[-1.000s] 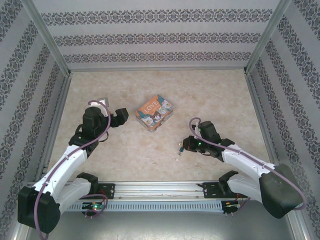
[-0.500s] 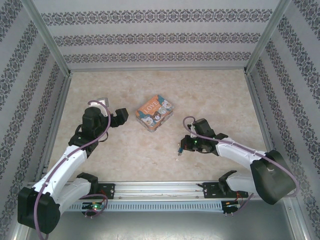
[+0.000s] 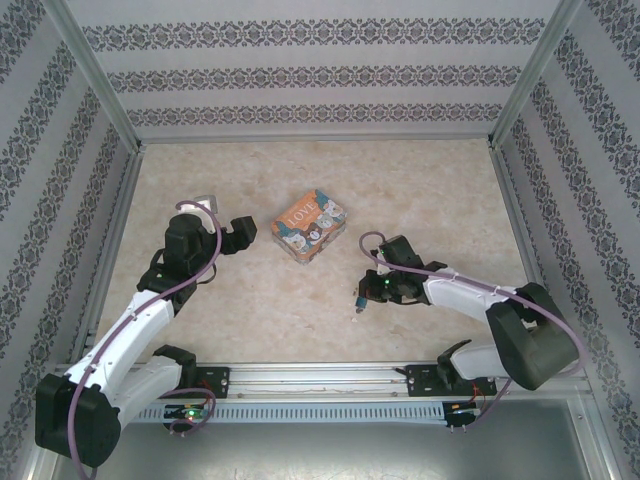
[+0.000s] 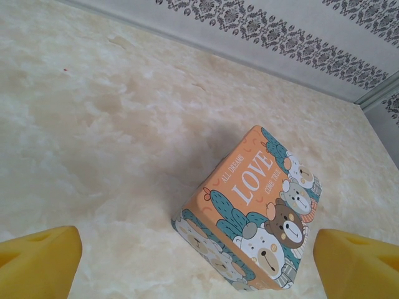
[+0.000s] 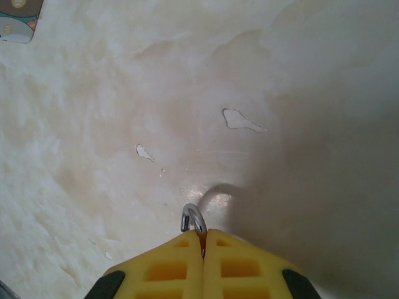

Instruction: Unlock the padlock with the key

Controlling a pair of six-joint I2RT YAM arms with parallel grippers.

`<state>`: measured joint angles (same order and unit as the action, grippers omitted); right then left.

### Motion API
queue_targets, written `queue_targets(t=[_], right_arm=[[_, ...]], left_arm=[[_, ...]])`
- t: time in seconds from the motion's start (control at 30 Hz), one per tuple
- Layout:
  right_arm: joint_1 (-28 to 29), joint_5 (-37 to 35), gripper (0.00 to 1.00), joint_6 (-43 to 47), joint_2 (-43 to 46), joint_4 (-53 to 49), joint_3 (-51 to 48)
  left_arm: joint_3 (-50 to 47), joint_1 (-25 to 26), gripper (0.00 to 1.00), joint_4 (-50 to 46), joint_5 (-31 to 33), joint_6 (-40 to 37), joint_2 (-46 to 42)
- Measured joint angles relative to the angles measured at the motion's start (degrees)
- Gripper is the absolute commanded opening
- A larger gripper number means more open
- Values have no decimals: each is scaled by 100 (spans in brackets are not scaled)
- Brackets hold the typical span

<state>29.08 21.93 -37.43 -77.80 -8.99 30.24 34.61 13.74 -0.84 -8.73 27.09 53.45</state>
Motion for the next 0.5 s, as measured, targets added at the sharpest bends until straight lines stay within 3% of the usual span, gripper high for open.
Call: queue_targets(t=[0.5], right_arm=[[7,39,7,48,-155,42,76]], left_arm=[[0,0,96,0,0,-13,28]])
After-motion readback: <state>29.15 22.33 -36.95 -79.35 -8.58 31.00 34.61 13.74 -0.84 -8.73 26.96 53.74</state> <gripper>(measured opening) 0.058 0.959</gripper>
